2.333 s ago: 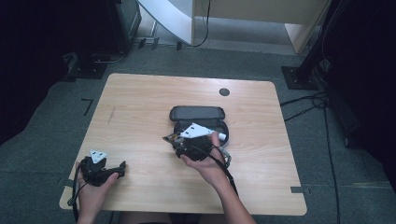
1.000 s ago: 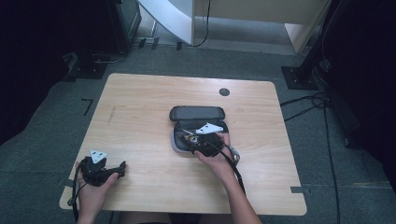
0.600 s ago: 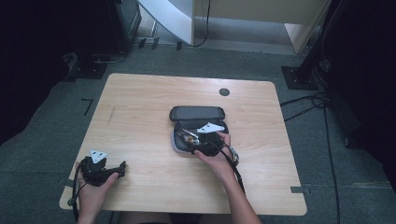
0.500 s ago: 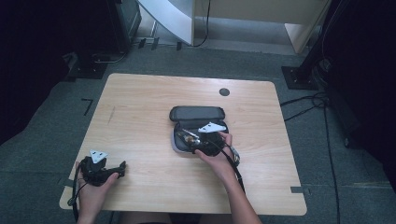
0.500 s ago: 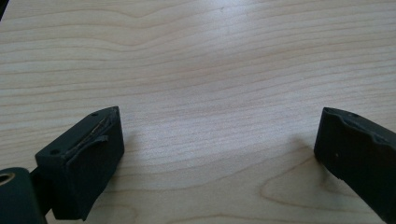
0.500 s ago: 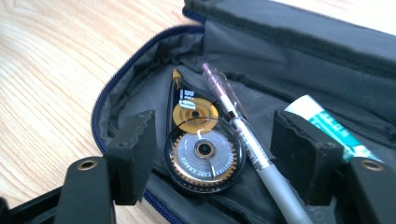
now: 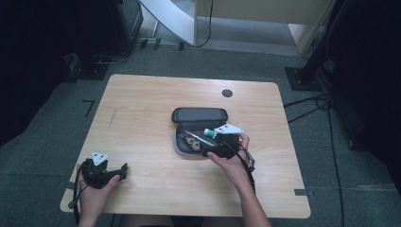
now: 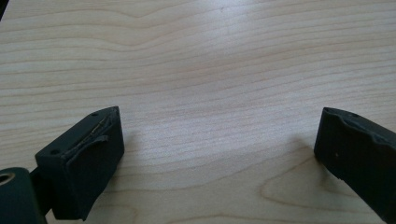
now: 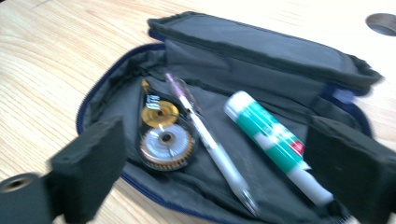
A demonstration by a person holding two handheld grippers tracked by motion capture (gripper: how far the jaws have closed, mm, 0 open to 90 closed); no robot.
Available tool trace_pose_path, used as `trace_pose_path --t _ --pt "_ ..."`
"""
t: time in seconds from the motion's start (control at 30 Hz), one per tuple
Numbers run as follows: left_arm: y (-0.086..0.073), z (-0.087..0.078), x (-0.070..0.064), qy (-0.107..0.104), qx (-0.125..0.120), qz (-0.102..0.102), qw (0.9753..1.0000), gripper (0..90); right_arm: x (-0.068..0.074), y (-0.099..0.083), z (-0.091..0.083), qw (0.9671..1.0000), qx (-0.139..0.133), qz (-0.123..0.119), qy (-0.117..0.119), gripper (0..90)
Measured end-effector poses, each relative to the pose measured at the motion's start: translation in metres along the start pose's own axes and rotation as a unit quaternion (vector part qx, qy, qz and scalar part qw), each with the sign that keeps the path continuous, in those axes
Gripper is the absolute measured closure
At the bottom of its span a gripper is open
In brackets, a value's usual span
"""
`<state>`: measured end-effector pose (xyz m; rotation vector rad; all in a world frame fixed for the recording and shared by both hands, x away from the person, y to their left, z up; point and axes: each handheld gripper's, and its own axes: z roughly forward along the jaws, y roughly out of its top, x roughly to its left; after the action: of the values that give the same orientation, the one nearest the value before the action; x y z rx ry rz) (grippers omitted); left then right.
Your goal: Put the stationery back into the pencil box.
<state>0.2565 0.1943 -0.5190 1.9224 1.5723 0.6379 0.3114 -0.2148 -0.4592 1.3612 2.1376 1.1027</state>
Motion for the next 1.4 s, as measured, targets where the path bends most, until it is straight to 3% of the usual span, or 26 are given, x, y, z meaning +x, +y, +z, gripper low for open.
trace_pose_path --t 0.07,0.6,1.4 --pt "0.000 0.000 0.000 0.000 0.000 0.000 1.0000 1.8 -0.004 -0.002 -0.004 1.0000 0.002 0.002 -0.006 0.0" --pt "0.000 0.000 0.000 0.000 0.000 0.000 1.0000 1.8 -0.048 -0.031 -0.041 0.9982 -0.001 0.031 -0.052 0.0" --pt "0.000 0.000 0.000 0.000 0.000 0.000 1.0000 1.8 -0.102 -0.084 -0.082 0.9904 0.014 0.075 -0.116 0.0"
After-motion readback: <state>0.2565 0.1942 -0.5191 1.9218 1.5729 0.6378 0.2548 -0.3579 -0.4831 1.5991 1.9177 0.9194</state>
